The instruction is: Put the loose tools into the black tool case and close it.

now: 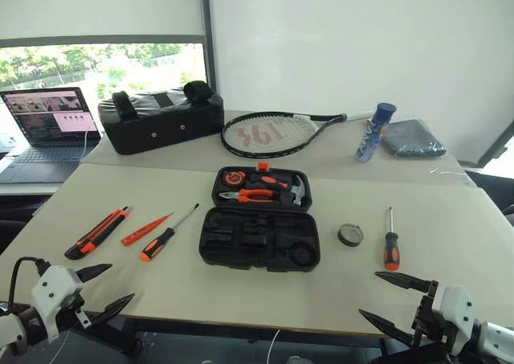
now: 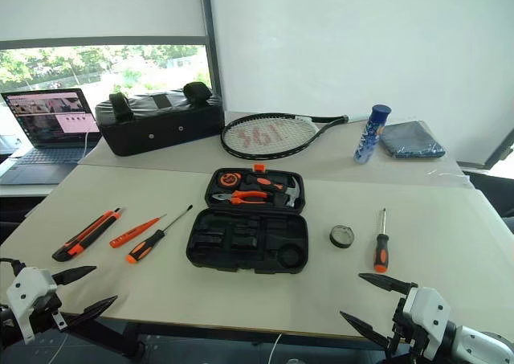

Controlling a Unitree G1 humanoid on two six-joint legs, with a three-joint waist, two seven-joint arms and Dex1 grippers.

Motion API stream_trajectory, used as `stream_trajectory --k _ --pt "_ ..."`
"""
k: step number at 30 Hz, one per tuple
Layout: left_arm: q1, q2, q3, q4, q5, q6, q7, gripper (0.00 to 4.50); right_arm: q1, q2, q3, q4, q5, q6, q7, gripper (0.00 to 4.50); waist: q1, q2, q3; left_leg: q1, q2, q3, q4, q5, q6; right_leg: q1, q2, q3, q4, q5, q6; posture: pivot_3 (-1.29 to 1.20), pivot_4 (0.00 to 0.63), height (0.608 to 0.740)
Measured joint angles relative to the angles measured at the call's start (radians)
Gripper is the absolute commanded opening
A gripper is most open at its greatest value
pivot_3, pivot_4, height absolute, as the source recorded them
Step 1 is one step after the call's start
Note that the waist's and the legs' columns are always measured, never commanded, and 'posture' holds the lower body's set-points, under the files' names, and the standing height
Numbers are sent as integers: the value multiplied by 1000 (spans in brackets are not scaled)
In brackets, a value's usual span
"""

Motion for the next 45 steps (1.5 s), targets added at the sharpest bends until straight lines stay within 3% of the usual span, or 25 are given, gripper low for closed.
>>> stream_trajectory --k 2,6,11,15,20,23,31,34,38,41,44,45 --pt "-1 0 0 0 0 0 0 4500 0 0 0 0 0 0 0 4459 1 0 0 0 0 0 0 0 0 0 0 0 0 0 0 0 150 740" --pt "-36 30 34 -27 -167 249 6 4500 -101 114 56 -29 25 -31 -65 4459 -6 -2 0 0 3 -1 0 0 0 -1 3 0 2 1 -2 0 150 740" --pt "38 54 147 -36 -234 437 47 4500 -157 118 98 -153 177 67 -74 4459 -9 0 -1 1 2 0 -1 0 0 -1 3 0 1 1 -2 0 150 740" --pt "100 68 216 -23 -291 650 97 4500 -192 126 147 -167 157 12 -31 4459 -4 -1 -1 1 2 -1 -1 0 0 -1 3 -1 1 1 -2 0 150 740" --pt "29 120 235 -76 -352 812 132 4500 -222 132 186 -163 140 -5 -12 4459 20 -4 -2 1 2 -1 0 0 0 0 1 -3 1 1 -2 0 150 740" --pt "-96 172 179 -133 -352 855 170 4500 -218 131 190 -148 136 -6 -5 4459 27 -5 -3 1 2 -1 0 0 0 1 1 -2 1 1 -2 0 150 740" --pt "-534 243 -210 -136 -289 1053 301 4500 -211 122 186 -130 126 -6 -10 4459 15 -4 -3 -1 1 -1 -1 0 0 -2 3 -2 2 5 -8 0 150 740" --pt "-663 230 -342 -94 -244 1091 314 3716 -205 123 191 -133 117 -6 -23 4500 11 -4 -3 -1 1 -2 -1 0 0 -2 3 -2 2 5 -8 0 150 740" --pt "-763 216 -473 -33 -181 1128 323 2226 -188 124 196 -143 115 -4 -39 4500 3 -4 -3 -1 1 -2 -1 0 0 -2 3 -1 2 5 -8 0 150 740" --pt "-797 212 -506 -10 -147 1139 319 978 -185 124 196 -149 111 -4 -54 4500 1 -4 -3 -1 1 -2 -1 0 0 -2 3 -1 3 5 -8 0 150 740" --pt "-813 214 -521 -10 -126 1138 303 24 -179 124 195 -152 99 -4 -71 4500 3 -4 -3 -1 0 -2 -1 0 0 -1 3 -1 3 5 -7 0 150 740" --pt "-814 215 -523 -11 -124 1137 293 24 -175 124 195 -154 98 -4 -74 4500 3 -4 -3 -1 0 -2 -1 0 0 -1 3 -1 3 5 -7 0 150 740"
